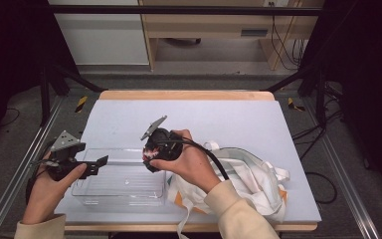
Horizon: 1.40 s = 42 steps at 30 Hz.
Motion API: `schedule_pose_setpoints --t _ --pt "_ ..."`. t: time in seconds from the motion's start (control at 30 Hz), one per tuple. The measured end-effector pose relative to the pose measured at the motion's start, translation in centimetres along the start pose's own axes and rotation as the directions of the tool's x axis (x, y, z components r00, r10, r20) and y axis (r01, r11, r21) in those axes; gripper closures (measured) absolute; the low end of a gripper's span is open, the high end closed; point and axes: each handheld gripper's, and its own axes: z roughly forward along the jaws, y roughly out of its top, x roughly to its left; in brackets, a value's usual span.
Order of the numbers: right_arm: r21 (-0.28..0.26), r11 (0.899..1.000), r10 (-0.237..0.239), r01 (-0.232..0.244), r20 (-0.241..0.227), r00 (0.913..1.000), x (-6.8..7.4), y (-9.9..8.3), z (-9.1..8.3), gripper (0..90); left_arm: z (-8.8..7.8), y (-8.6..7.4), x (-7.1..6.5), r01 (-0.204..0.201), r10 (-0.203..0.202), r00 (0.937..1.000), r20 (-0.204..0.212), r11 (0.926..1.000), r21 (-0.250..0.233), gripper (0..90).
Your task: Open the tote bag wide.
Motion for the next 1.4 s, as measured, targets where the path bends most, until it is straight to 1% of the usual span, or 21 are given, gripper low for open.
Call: schedule_pose_setpoints --t 0.2,0.33,0.7,0.87,1.0,1.2,1.27,1.4 --pt "0.009 1.0 -0.007 0.007 0.002 1.0 0.2 0.0 0.6 25.6 -0.1 0.0 0.0 0.002 -0.002 1.0 0.0 1.0 -0.004 9.3" --pt "0.01 1.0 0.003 -0.003 -0.001 1.0 0.2 -0.1 0.8 25.6 0.0 0.0 0.0 -0.001 0.001 1.0 0.003 1.0 -0.001 9.3" --pt "0.007 1.0 0.004 -0.004 -0.002 1.0 0.1 -0.2 1.4 25.6 -0.1 0.0 0.0 0.0 0.0 1.0 0.002 1.0 -0.002 9.3" --pt "0.007 1.0 -0.011 0.011 -0.003 0.9999 0.5 -0.1 1.5 25.5 0.0 0.0 -0.1 -0.005 0.005 1.0 0.002 1.0 0.001 9.3" --pt "0.008 1.0 -0.01 0.01 -0.008 0.9999 0.5 -0.1 1.7 25.6 0.0 0.0 -0.1 -0.004 0.004 1.0 0.001 1.0 0.001 9.3" --pt "0.018 1.0 -0.012 0.012 -0.014 0.9998 0.4 -0.4 2.1 25.6 -0.1 0.0 0.0 0.0 0.0 1.0 0.002 1.0 -0.002 9.3" --pt "0.025 1.0 -0.001 0.001 -0.015 0.9999 0.4 -0.5 2.2 25.6 -0.1 0.0 0.0 -0.001 0.001 1.0 0.002 1.0 -0.003 9.3" --pt "0.03 0.999 -0.011 0.011 -0.021 0.9997 0.5 -0.6 2.5 25.6 0.0 0.0 -0.1 -0.003 0.003 1.0 0.002 1.0 0.0 9.3"
